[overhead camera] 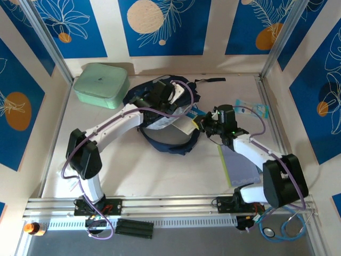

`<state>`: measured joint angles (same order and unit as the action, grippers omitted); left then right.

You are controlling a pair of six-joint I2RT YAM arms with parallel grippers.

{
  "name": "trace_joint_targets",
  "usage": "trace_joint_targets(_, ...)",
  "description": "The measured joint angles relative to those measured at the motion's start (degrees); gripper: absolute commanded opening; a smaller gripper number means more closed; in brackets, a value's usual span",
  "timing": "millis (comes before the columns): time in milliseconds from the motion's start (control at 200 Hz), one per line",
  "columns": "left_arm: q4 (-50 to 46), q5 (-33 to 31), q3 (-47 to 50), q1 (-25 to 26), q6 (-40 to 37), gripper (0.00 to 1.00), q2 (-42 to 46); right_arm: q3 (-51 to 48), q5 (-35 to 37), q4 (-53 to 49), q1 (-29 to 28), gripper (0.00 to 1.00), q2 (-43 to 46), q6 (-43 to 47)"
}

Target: Pack the student bag

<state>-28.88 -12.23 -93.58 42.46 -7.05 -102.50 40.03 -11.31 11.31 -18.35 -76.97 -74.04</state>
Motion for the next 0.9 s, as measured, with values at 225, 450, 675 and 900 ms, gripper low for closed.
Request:
trace_joint_targets(225, -0.5, 1.1, 0.0, -0.2, 1.4, 0.0, 1.0, 5.4, 8.7, 3.7, -7.3, 0.0, -8.0, -2.1)
trace_joint_targets(450, -0.5, 1.9, 0.0, -2.2, 3.4, 0.0, 1.4, 9.7, 19.0, 0.9, -11.2, 0.0, -15.3, -5.6)
trace_joint_targets(675, -0.5, 2.8, 0.0, -2.9, 4.5, 0.0, 2.0, 14.4, 25.2, 2.8, -13.7, 0.01, -22.5, -10.4)
trace_joint_targets(900, -0.5, 3.1, 0.0, -3.2, 5.4, 0.0, 2.0, 17.4, 25.8, 8.8, -13.5, 0.17, -30.1, -14.0)
